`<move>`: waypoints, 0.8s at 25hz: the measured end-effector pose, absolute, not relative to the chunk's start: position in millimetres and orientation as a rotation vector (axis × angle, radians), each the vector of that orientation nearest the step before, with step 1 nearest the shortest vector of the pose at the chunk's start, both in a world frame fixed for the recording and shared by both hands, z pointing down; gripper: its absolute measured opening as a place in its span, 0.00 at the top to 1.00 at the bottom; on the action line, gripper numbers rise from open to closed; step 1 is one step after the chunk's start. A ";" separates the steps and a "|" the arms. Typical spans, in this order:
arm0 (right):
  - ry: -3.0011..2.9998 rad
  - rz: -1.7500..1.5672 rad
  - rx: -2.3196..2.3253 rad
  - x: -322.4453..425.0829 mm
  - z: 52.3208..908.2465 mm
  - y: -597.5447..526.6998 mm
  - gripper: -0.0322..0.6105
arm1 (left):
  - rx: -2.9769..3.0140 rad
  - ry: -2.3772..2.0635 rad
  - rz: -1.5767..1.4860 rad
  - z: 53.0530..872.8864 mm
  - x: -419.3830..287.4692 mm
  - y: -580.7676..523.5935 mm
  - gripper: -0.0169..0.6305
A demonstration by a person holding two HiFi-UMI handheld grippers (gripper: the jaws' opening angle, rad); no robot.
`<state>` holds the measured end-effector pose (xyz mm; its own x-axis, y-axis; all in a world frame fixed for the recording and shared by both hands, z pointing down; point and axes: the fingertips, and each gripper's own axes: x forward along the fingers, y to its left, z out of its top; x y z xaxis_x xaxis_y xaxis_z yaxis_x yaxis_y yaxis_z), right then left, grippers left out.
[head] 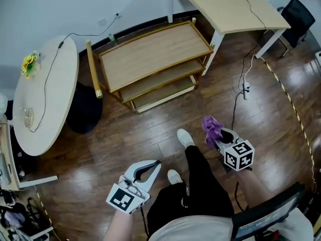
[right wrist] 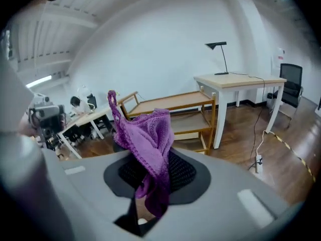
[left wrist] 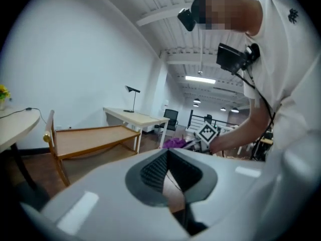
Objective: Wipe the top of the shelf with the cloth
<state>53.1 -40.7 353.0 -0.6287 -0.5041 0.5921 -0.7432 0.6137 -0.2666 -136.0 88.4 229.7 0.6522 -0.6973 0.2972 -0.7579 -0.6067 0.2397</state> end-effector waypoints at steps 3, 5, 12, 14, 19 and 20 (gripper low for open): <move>-2.442 0.710 0.947 56.2 296.5 6.1 0.79 | 2.570 -1.163 0.257 194.0 -119.9 118.8 0.95; -2.476 0.690 0.910 60.3 265.0 33.4 0.79 | 2.577 -1.161 0.251 173.4 -109.9 138.8 0.95; -2.594 0.555 0.816 107.0 191.0 85.6 0.79 | 2.544 -1.279 0.164 118.2 -65.5 195.0 0.95; -2.624 0.529 0.802 126.4 178.9 100.6 0.79 | 2.539 -1.295 0.159 111.9 -42.0 211.6 0.95; -2.683 0.499 0.798 180.0 147.6 136.7 0.79 | 2.564 -1.249 0.158 98.6 27.7 250.2 0.95; -2.692 0.494 0.802 190.9 141.1 141.6 0.79 | 2.573 -1.249 0.157 93.7 39.5 254.6 0.95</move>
<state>190.9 141.6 141.1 -0.8036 -0.4704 0.3646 -0.5693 0.7863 -0.2401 39.5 254.6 93.7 0.6210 -0.7535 0.2158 -0.7835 -0.5886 0.1992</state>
